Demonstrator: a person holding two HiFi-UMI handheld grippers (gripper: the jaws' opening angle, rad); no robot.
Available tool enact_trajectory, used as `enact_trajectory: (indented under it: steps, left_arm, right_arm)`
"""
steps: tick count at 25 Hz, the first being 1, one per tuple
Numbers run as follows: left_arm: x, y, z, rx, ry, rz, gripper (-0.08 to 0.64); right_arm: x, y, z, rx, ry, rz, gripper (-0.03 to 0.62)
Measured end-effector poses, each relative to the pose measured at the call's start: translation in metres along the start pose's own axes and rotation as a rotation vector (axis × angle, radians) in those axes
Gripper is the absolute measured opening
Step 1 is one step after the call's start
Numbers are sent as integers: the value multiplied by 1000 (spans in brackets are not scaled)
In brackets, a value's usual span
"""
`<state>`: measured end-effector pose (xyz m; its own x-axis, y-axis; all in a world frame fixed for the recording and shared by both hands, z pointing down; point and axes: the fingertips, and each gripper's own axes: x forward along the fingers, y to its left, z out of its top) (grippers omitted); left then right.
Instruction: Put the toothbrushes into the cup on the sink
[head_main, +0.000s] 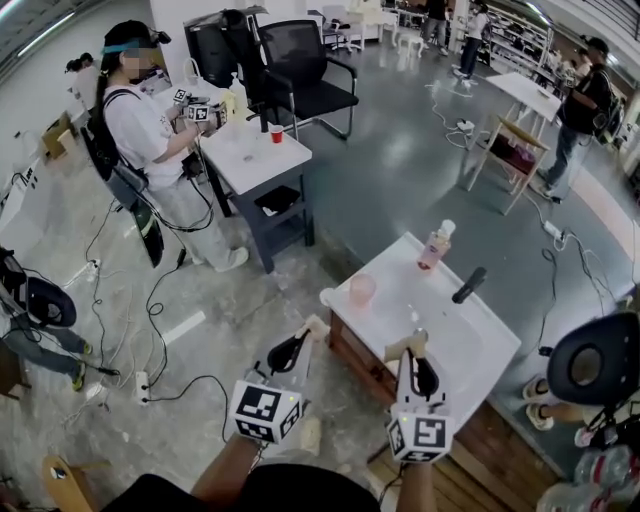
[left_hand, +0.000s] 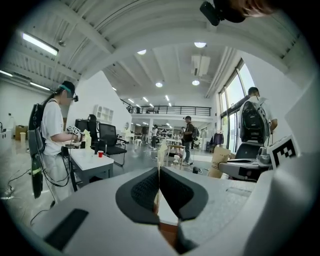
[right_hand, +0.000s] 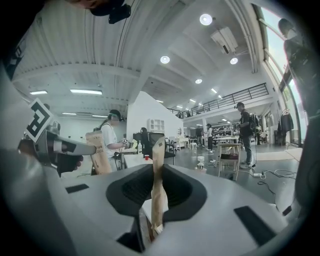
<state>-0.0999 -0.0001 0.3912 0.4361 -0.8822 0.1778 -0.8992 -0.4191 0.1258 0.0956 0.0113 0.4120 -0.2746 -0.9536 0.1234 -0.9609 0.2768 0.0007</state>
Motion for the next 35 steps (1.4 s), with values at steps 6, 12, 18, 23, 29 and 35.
enact_trajectory:
  steps: [6,12,18,23,29,35]
  left_arm:
    - [27,26,3,5,0,-42,3]
    - [45,45,8,9,-10,-69,3]
    - [57,52,9,9,-19,-75,4]
    - [66,57,12,10,-10,-46,3]
    - [82,58,12,-3,-3,26,3]
    - [104,65,6,-22,2,115,3]
  right_arm:
    - [33,7,-3,8,6,-39,54]
    - [53,8,3,4,-6,-75,54]
    - [66,1,2,1,-9,-89,54]
    - [83,-7,7,9,-22,-62,54]
    - [108,-23,9,20,-19,4,54]
    - [147,-35,11,22,-21,101,55]
